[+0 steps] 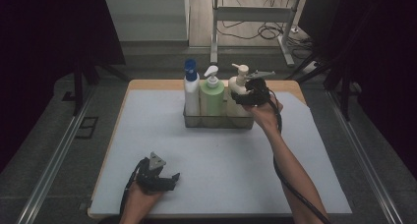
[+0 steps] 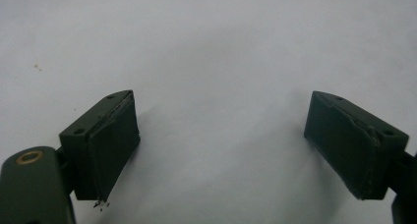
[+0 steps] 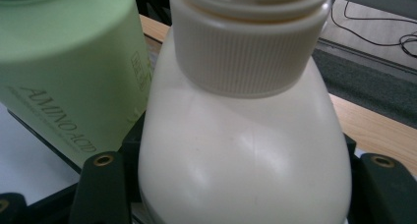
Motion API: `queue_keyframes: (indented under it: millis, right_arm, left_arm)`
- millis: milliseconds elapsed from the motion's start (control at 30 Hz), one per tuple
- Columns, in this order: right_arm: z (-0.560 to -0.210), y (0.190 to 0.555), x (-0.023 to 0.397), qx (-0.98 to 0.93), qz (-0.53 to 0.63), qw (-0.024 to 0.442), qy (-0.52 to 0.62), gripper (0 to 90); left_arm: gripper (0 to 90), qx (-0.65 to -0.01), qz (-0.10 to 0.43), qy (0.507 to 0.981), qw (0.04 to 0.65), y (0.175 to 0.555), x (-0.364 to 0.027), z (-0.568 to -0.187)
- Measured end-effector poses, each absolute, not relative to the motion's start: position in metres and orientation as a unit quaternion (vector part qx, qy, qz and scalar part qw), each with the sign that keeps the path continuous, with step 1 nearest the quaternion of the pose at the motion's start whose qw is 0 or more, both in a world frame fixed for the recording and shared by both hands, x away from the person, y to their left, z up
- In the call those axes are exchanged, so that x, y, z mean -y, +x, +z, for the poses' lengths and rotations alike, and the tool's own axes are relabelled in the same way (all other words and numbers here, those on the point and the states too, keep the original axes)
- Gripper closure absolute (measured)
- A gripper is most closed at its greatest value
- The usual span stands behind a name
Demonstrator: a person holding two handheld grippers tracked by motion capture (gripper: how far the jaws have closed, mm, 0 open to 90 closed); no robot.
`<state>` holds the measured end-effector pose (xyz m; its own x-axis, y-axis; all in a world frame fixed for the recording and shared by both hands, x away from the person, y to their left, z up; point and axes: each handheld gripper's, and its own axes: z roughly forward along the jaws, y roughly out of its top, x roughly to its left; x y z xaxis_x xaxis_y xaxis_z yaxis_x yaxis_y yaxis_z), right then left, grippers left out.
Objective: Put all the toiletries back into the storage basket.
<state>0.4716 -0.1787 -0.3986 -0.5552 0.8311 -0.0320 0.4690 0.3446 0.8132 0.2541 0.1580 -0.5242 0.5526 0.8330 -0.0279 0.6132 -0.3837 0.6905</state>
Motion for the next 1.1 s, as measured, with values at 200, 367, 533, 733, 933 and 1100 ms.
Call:
queue_keyframes:
  millis: [200,367,533,733,933,1100]
  right_arm:
    - [-0.403,0.471,0.180,-0.788,0.395,0.226,0.414,36.0]
    - [-0.405,0.470,0.182,-0.787,0.396,0.223,0.417,35.8]
    - [-0.406,0.470,0.185,-0.783,0.402,0.219,0.420,35.3]
    - [-0.406,0.469,0.187,-0.787,0.403,0.215,0.415,34.6]
    - [-0.405,0.468,0.189,-0.787,0.407,0.205,0.416,31.4]
    - [-0.404,0.463,0.193,-0.789,0.405,0.205,0.415,31.5]
  left_arm:
    - [12.9,-0.444,0.164,0.815,0.335,0.254,-0.158,-0.524]
    - [12.9,-0.444,0.164,0.815,0.335,0.254,-0.158,-0.524]
    - [12.9,-0.444,0.164,0.815,0.335,0.254,-0.158,-0.524]
    - [12.9,-0.444,0.164,0.815,0.335,0.254,-0.158,-0.524]
    - [12.9,-0.444,0.164,0.815,0.335,0.254,-0.158,-0.524]
    - [12.9,-0.444,0.165,0.815,0.335,0.254,-0.158,-0.524]
